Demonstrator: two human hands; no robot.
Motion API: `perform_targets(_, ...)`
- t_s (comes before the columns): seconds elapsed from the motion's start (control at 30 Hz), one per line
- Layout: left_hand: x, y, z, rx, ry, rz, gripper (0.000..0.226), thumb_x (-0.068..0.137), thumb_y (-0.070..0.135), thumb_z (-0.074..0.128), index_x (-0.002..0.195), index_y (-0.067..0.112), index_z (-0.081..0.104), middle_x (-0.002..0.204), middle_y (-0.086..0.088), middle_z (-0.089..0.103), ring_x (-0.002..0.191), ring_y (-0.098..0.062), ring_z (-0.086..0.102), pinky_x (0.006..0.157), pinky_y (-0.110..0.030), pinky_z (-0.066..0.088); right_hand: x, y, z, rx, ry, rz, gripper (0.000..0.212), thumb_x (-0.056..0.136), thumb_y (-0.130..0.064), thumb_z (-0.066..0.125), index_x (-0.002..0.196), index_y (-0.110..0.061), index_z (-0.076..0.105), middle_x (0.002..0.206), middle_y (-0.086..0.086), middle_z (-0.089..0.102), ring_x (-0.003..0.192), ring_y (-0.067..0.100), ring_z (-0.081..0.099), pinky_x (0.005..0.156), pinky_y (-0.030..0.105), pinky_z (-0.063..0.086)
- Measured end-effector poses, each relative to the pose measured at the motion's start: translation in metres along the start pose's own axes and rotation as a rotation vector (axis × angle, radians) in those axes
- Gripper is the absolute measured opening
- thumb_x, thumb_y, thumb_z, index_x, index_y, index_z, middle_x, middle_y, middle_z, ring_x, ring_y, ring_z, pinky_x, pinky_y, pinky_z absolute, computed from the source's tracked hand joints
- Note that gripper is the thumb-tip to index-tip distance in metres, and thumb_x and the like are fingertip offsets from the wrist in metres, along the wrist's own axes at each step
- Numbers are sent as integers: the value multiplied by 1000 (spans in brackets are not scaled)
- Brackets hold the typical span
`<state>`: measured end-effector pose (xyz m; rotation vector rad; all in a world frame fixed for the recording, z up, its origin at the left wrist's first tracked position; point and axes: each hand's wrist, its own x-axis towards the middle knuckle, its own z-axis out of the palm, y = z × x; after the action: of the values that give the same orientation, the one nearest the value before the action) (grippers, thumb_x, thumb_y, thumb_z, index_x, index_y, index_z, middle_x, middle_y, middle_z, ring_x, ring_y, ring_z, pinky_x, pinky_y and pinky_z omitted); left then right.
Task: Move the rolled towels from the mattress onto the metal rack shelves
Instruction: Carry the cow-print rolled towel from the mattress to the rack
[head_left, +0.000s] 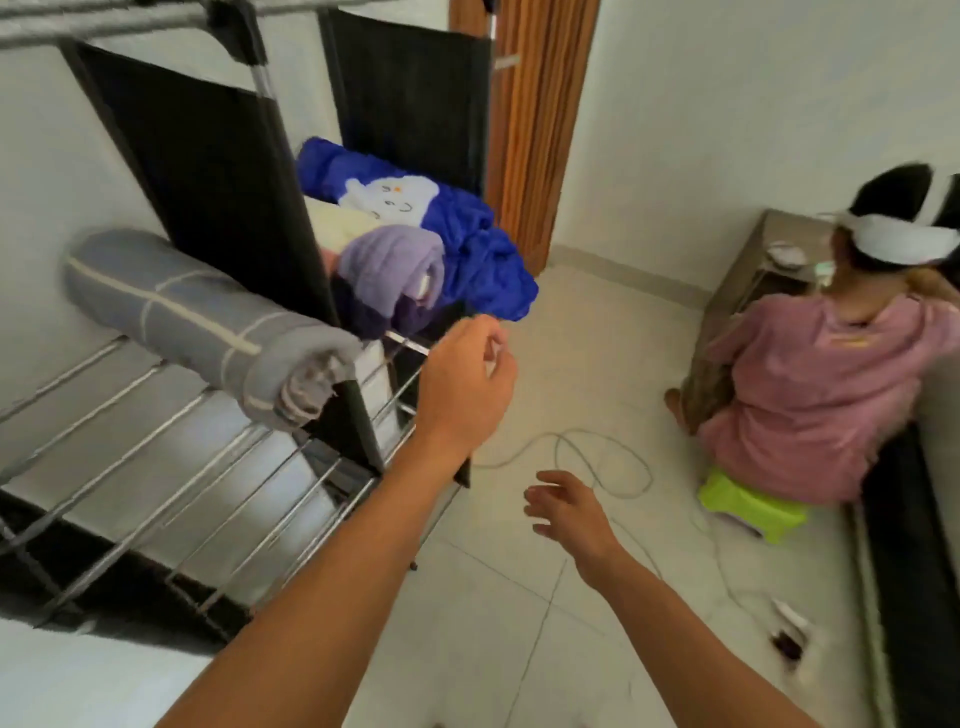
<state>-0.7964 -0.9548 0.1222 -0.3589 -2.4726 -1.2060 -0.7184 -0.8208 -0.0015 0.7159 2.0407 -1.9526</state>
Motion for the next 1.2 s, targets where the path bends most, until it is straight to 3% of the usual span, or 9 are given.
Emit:
perform_targets(0.03, -11, 7, 32, 35, -256, -6, 14, 81, 16, 60, 92, 8, 64, 80, -8, 62, 77, -25, 59, 75, -36, 50, -8, 11, -25, 61, 83, 35, 30, 88, -12, 59, 117, -11, 55, 98, 4, 65, 87, 21, 64, 73, 29, 52)
perform_targets(0.13, -54, 38, 114, 230, -989, 20, 37, 84, 34, 62, 116, 16, 60, 113, -11, 67, 104, -29, 62, 90, -34, 50, -37, 44, -100, 200, 292, 72, 19, 87, -11, 59, 106, -12, 59, 94, 4, 65, 80, 18, 64, 69, 28, 51)
perform_targets(0.2, -84, 66, 159, 293, -1203, 109, 46, 85, 39, 62, 124, 15, 56, 123, -12, 63, 111, -28, 59, 92, -31, 46, -66, 69, -151, 312, 413, 77, 12, 88, -11, 57, 100, -14, 61, 93, 5, 66, 77, 17, 64, 67, 27, 50)
perform_targets(0.5, -252, 289, 324, 162, -1476, 553, 38, 86, 31, 63, 116, 7, 61, 110, -14, 67, 103, -29, 62, 83, -30, 47, -286, 223, -356, 1056, 998, 107, 10, 92, -12, 53, 95, -6, 60, 90, 11, 62, 71, 18, 55, 66, 28, 47)
perform_targets(0.7, -400, 423, 394, 83, -1693, 732, 37, 85, 36, 63, 112, 10, 63, 103, -7, 65, 98, -21, 61, 78, -23, 42, -415, 288, -445, 1337, 1291, 7, 10, 94, -12, 50, 91, -8, 59, 89, 10, 61, 74, 18, 56, 66, 27, 45)
perform_targets(0.9, -517, 515, 444, 98, -1902, 867, 26, 86, 31, 64, 100, 9, 63, 78, 2, 55, 80, -17, 56, 72, -27, 45, -498, 345, -486, 1590, 1514, -195, 15, 96, -13, 46, 108, -7, 53, 89, 10, 60, 76, 18, 55, 69, 27, 46)
perform_targets(1.07, -607, 574, 491, 126, -2003, 977, 17, 84, 29, 64, 70, 24, 55, 72, 2, 56, 77, -17, 54, 74, -31, 47, -525, 389, -511, 1692, 1615, -208, 22, 96, -15, 48, 115, -5, 53, 99, 14, 63, 87, 23, 59, 76, 31, 48)
perform_targets(1.13, -636, 597, 511, 105, -2032, 976, 16, 84, 25, 63, 70, 22, 56, 72, -1, 57, 76, -18, 53, 80, -37, 52, -528, 402, -530, 1719, 1640, -197, 25, 97, -16, 47, 119, -5, 52, 107, 17, 62, 100, 27, 58, 86, 35, 48)
perform_targets(1.2, -662, 621, 538, 68, -2014, 1027, 8, 85, 23, 62, 83, 15, 62, 79, -3, 59, 80, -18, 53, 77, -33, 49, -527, 415, -553, 1763, 1660, -185, 32, 97, -15, 47, 127, -5, 49, 116, 21, 58, 110, 31, 55, 95, 39, 44)
